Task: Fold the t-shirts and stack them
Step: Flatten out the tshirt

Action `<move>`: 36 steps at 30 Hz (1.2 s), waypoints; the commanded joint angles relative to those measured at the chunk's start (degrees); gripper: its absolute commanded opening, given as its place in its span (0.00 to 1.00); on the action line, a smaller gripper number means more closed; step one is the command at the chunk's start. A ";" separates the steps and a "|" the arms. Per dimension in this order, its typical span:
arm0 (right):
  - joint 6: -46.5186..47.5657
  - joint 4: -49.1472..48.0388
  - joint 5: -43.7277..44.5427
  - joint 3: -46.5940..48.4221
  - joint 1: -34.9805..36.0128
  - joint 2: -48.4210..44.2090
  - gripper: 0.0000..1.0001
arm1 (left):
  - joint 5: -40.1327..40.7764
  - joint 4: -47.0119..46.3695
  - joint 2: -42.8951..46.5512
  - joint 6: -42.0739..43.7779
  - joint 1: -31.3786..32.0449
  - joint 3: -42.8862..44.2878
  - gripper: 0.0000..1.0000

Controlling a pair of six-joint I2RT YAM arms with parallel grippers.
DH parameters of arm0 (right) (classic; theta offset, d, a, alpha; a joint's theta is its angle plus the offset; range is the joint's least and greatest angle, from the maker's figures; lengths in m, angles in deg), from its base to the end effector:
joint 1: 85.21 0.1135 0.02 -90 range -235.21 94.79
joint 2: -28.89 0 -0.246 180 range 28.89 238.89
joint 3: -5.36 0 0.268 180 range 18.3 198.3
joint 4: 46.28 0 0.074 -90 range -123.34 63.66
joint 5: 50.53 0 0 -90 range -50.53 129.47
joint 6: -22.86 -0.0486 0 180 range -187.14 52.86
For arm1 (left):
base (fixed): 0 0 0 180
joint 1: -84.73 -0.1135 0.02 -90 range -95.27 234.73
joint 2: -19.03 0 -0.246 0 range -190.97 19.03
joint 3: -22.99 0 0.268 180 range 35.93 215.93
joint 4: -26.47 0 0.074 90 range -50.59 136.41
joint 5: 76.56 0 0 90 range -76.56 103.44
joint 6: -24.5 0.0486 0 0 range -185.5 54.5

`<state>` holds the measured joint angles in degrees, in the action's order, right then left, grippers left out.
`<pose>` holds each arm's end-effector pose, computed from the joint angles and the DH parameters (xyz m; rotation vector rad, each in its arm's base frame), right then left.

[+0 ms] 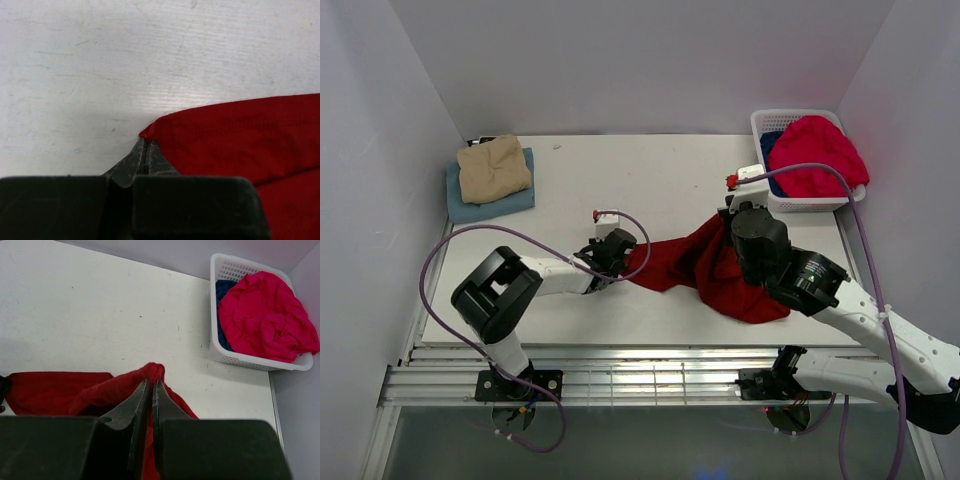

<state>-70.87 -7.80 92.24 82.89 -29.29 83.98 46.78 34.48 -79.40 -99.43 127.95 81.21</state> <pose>0.1589 0.1658 0.3890 -0.1701 1.7313 -0.0910 0.2639 -0.2114 0.0984 -0.0734 2.2422 -0.0086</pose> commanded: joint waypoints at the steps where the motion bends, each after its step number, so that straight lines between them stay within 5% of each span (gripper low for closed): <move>1: -0.84 -2.78 1.81 0.00 -0.46 -0.51 0.08 | 3.74 8.26 4.64 -0.43 0.02 -0.02 0.00; 10: 0.46 -6.72 -8.47 -1.67 -17.58 4.06 0.08 | 17.01 22.77 25.01 1.06 -1.12 10.09 0.00; 20: 3.46 -7.17 -20.69 19.04 -37.80 15.91 0.08 | 20.97 22.77 34.89 10.11 -9.03 21.69 0.00; 36: 5.75 -2.69 -26.93 34.37 -42.65 19.36 0.08 | 10.62 21.62 41.04 16.36 -12.20 26.70 0.00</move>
<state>-65.66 -9.61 66.63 114.26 -71.60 105.23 61.30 55.46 -40.04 -84.61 116.02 104.75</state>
